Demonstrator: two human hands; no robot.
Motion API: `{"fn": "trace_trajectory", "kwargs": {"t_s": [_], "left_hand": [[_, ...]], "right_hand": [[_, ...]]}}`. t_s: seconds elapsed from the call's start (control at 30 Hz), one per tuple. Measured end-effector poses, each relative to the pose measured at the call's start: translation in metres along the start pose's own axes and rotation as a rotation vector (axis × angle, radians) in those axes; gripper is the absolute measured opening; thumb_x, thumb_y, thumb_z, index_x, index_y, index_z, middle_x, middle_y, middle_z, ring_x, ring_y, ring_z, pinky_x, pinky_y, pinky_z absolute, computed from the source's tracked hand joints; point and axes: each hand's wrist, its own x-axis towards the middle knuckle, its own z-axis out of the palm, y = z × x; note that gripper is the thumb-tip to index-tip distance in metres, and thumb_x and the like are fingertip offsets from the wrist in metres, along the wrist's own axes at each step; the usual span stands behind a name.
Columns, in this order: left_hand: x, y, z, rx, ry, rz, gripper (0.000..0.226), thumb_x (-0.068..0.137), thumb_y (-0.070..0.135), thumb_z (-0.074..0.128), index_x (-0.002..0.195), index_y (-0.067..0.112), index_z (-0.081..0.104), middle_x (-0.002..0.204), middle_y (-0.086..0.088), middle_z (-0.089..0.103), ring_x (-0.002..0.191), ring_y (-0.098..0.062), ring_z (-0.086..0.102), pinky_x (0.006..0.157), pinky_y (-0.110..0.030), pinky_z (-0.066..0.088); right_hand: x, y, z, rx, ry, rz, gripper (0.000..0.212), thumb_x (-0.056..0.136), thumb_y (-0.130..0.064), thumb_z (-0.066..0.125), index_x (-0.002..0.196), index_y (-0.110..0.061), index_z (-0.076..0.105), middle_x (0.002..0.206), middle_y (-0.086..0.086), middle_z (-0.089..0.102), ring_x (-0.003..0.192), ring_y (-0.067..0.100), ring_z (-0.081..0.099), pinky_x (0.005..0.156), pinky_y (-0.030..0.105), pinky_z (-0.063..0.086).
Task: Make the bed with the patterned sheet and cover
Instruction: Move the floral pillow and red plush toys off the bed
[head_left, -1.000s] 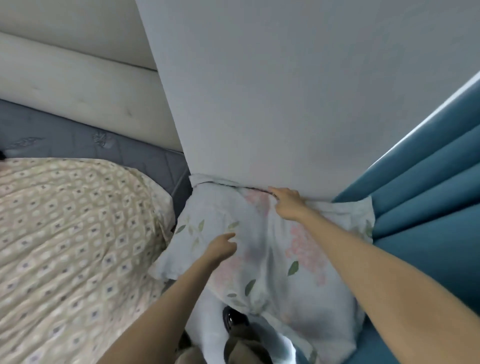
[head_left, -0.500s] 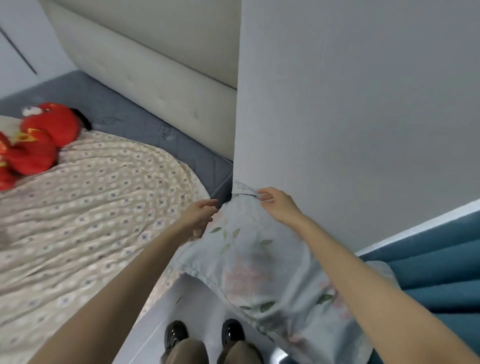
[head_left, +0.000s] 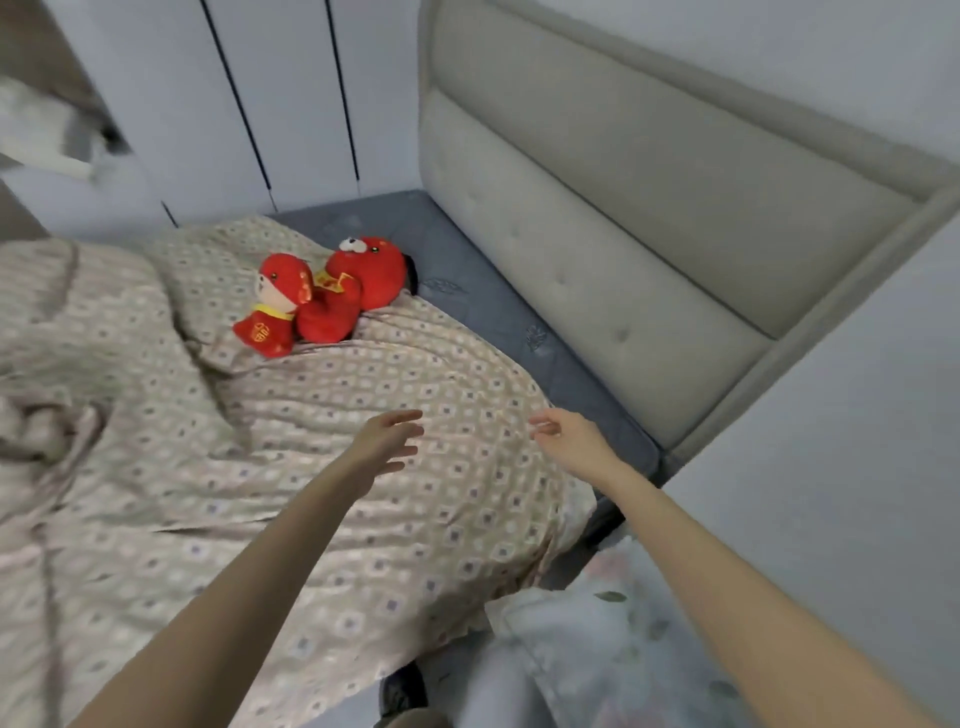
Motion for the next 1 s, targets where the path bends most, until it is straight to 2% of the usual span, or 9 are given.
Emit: {"fn": "trace_trajectory", "kwargs": {"t_s": [0.07,0.2,0.37,0.47,0.63,0.73,0.83,0.93,1.0], "left_hand": [[0.014,0.001,-0.039,-0.027,0.052,-0.024,0.037,0.096,0.016,0.051,0.132,0.020,0.052,0.127,-0.003,0.058,0.106,-0.020,0.056,0.098,-0.037,0.042],[0.039,0.000,-0.109,-0.064,0.125,-0.047,0.036,0.095,0.016,0.050,0.131,0.021,0.052,0.128,-0.003,0.057,0.107,-0.021,0.057,0.094,-0.035,0.043],[0.069,-0.010,-0.185,-0.135,0.216,-0.099,0.037,0.094,0.016,0.052,0.131,0.020,0.053,0.126,-0.004,0.058,0.110,-0.023,0.058,0.096,-0.037,0.044],[0.082,-0.015,-0.212,-0.162,0.242,-0.142,0.036,0.094,0.015,0.052,0.129,0.021,0.053,0.126,-0.004,0.058,0.106,-0.023,0.059,0.096,-0.037,0.044],[0.124,-0.010,-0.248,-0.198,0.295,-0.187,0.040,0.093,0.014,0.052,0.133,0.018,0.052,0.117,-0.008,0.057,0.094,-0.021,0.057,0.090,-0.036,0.045],[0.163,-0.002,-0.265,-0.221,0.324,-0.206,0.041,0.093,0.013,0.051,0.133,0.017,0.050,0.126,-0.013,0.055,0.093,-0.020,0.054,0.079,-0.032,0.045],[0.208,0.001,-0.279,-0.220,0.368,-0.216,0.040,0.094,0.013,0.047,0.133,0.018,0.050,0.124,-0.007,0.054,0.101,-0.022,0.055,0.088,-0.035,0.043],[0.252,0.000,-0.292,-0.227,0.398,-0.241,0.040,0.094,0.012,0.046,0.133,0.019,0.049,0.119,-0.006,0.054,0.103,-0.023,0.055,0.088,-0.035,0.042],[0.281,-0.004,-0.299,-0.215,0.391,-0.265,0.041,0.094,0.013,0.046,0.135,0.019,0.047,0.113,-0.005,0.053,0.103,-0.024,0.054,0.089,-0.036,0.042]], "right_hand": [[0.029,-0.029,0.021,-0.009,-0.016,-0.011,0.029,0.098,-0.018,0.046,0.125,-0.016,0.057,0.121,0.002,0.059,0.111,0.016,0.055,0.087,0.025,0.046],[0.080,-0.079,0.060,-0.038,-0.058,-0.047,0.027,0.099,-0.018,0.047,0.123,-0.017,0.058,0.120,0.001,0.060,0.106,0.014,0.055,0.072,0.019,0.044],[0.146,-0.130,0.108,-0.104,-0.132,-0.101,0.026,0.097,-0.018,0.047,0.120,-0.020,0.060,0.121,0.001,0.061,0.097,0.012,0.057,0.077,0.023,0.046],[0.174,-0.153,0.128,-0.154,-0.135,-0.132,0.028,0.098,-0.017,0.043,0.121,-0.020,0.059,0.120,-0.001,0.060,0.092,0.016,0.062,0.076,0.025,0.049],[0.235,-0.191,0.159,-0.212,-0.204,-0.133,0.036,0.096,-0.012,0.040,0.129,-0.019,0.054,0.132,0.000,0.055,0.112,0.016,0.056,0.087,0.027,0.046],[0.288,-0.213,0.176,-0.214,-0.247,-0.129,0.039,0.095,-0.010,0.043,0.133,-0.017,0.050,0.137,0.002,0.050,0.119,0.018,0.052,0.091,0.028,0.045],[0.344,-0.233,0.195,-0.197,-0.260,-0.125,0.040,0.095,-0.010,0.046,0.135,-0.014,0.048,0.135,0.005,0.051,0.114,0.022,0.056,0.088,0.029,0.045],[0.397,-0.244,0.218,-0.163,-0.278,-0.122,0.039,0.094,-0.014,0.048,0.133,-0.013,0.047,0.134,0.005,0.052,0.114,0.022,0.054,0.082,0.026,0.041],[0.430,-0.246,0.238,-0.109,-0.293,-0.083,0.039,0.094,-0.018,0.049,0.133,-0.015,0.047,0.130,0.004,0.055,0.105,0.018,0.054,0.077,0.024,0.037]]}}
